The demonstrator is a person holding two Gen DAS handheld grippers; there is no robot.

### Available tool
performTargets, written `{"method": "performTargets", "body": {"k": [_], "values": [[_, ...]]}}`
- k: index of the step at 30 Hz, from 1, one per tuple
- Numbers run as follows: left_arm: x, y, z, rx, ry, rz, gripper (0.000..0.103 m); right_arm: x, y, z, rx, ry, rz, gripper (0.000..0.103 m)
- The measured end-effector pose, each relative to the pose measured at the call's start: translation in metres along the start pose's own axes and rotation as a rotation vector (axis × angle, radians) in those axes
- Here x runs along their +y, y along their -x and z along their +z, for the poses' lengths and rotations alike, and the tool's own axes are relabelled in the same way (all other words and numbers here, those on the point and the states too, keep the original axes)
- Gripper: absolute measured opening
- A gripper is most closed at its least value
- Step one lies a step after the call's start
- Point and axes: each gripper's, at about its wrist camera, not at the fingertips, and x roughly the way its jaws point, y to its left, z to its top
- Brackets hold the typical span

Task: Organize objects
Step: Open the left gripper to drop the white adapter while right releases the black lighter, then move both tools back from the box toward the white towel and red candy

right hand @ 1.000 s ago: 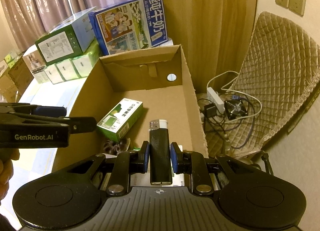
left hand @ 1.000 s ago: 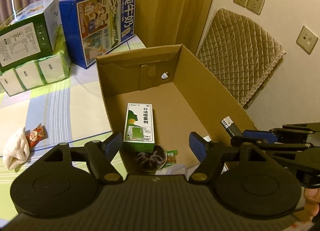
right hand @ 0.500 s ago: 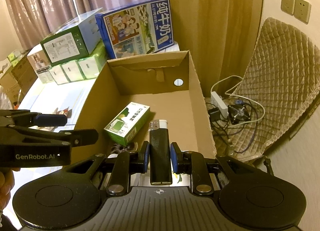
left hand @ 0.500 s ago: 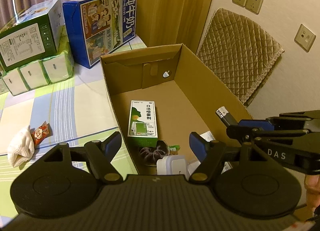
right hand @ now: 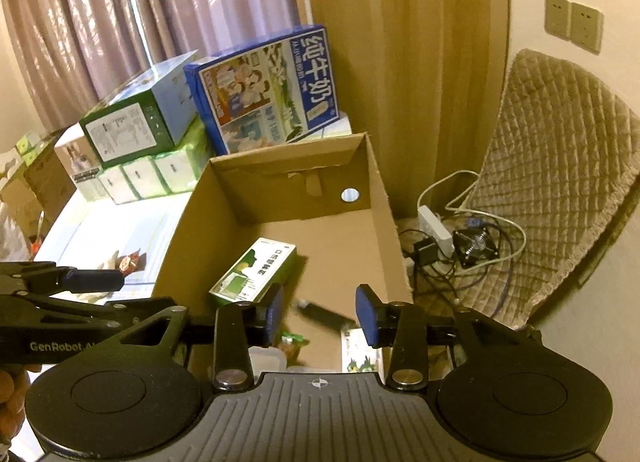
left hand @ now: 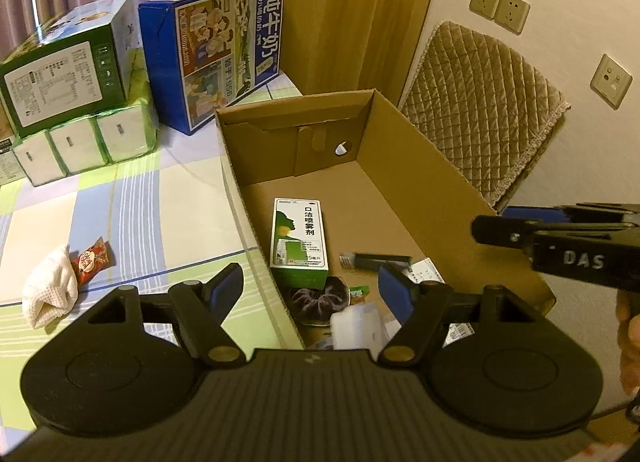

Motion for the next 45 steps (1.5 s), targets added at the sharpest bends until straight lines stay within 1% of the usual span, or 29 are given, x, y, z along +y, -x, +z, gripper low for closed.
{"method": "performTargets", "body": {"k": [3,7,8,11,12,17,20,22,29,33,42,45], "values": [[0.001,0.005,-0.003,-0.003,0.006,0.0,0.07,-0.002,0.008,-0.005,0.006,-0.003,-0.006,0.044],[0.002,0.016,-0.008,-0.007,0.014,0.001,0.072,-0.001,0.021,-0.014,0.009,-0.003,-0.017,0.058],[0.002,0.02,-0.01,-0.009,0.016,0.002,0.073,0.0,0.024,-0.016,0.011,-0.003,-0.02,0.059],[0.001,0.031,-0.015,-0.019,0.02,0.004,0.078,0.002,0.035,-0.023,0.009,-0.014,-0.022,0.064],[0.0,0.036,-0.017,-0.022,0.017,0.006,0.079,0.003,0.039,-0.026,0.008,-0.017,-0.024,0.068],[-0.005,0.059,-0.03,-0.035,0.018,0.008,0.083,0.011,0.061,-0.037,0.004,-0.02,-0.027,0.079],[-0.01,0.073,-0.038,-0.045,0.01,0.012,0.089,0.017,0.075,-0.043,-0.003,-0.022,-0.031,0.09],[-0.012,0.083,-0.045,-0.052,0.018,0.013,0.092,0.021,0.086,-0.047,-0.009,-0.029,-0.036,0.101],[-0.018,0.112,-0.068,-0.072,0.032,0.007,0.102,0.034,0.116,-0.072,-0.006,-0.032,-0.057,0.101],[-0.02,0.129,-0.081,-0.085,0.02,0.012,0.102,0.041,0.13,-0.086,-0.004,-0.049,-0.055,0.101],[-0.015,0.165,-0.105,-0.115,0.01,0.01,0.102,0.064,0.155,-0.105,-0.017,-0.039,-0.047,0.101],[-0.008,0.174,-0.113,-0.124,0.007,0.027,0.102,0.072,0.158,-0.111,-0.015,-0.04,-0.028,0.101]]}}
